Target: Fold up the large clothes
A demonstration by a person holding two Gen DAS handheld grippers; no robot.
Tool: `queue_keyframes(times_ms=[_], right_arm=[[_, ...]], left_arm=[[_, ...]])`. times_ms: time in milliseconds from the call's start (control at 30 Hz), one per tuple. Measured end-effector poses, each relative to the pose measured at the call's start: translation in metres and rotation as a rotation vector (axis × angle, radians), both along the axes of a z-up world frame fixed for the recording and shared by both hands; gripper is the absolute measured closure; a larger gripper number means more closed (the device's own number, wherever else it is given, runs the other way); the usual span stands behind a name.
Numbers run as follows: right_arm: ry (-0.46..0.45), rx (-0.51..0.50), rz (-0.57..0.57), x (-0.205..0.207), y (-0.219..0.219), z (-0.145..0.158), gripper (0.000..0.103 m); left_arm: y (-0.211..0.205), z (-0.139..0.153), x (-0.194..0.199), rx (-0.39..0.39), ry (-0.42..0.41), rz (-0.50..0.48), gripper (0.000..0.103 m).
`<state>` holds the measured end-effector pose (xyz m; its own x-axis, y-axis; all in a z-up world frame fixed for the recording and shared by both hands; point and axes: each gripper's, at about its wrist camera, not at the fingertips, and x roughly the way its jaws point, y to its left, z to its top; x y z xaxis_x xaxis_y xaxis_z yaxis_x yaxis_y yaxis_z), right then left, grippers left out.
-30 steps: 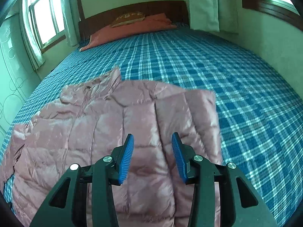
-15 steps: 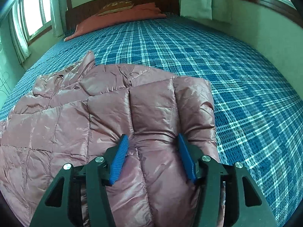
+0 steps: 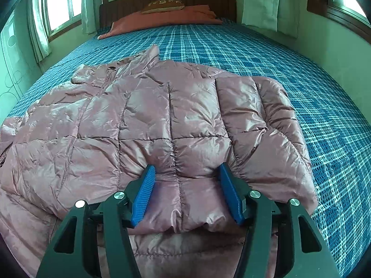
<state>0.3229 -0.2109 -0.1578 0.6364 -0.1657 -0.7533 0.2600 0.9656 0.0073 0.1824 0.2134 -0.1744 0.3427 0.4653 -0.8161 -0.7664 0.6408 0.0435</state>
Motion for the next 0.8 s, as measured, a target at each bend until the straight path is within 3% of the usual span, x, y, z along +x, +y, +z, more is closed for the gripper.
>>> queue_keyframes(times_ms=[533, 667, 800], right_arm=[[-0.03, -0.008, -0.001, -0.007, 0.003, -0.002, 0.045], [-0.031, -0.009, 0.0, -0.007, 0.003, -0.002, 0.045], [-0.034, -0.005, 0.001, -0.008, 0.002, -0.002, 0.045]], left_arm=[[0.002, -0.002, 0.001, -0.019, 0.004, -0.003, 0.002], [0.013, 0.005, 0.001, -0.064, -0.017, -0.063, 0.002], [0.038, 0.017, -0.005, -0.119, -0.114, -0.123, 0.002]])
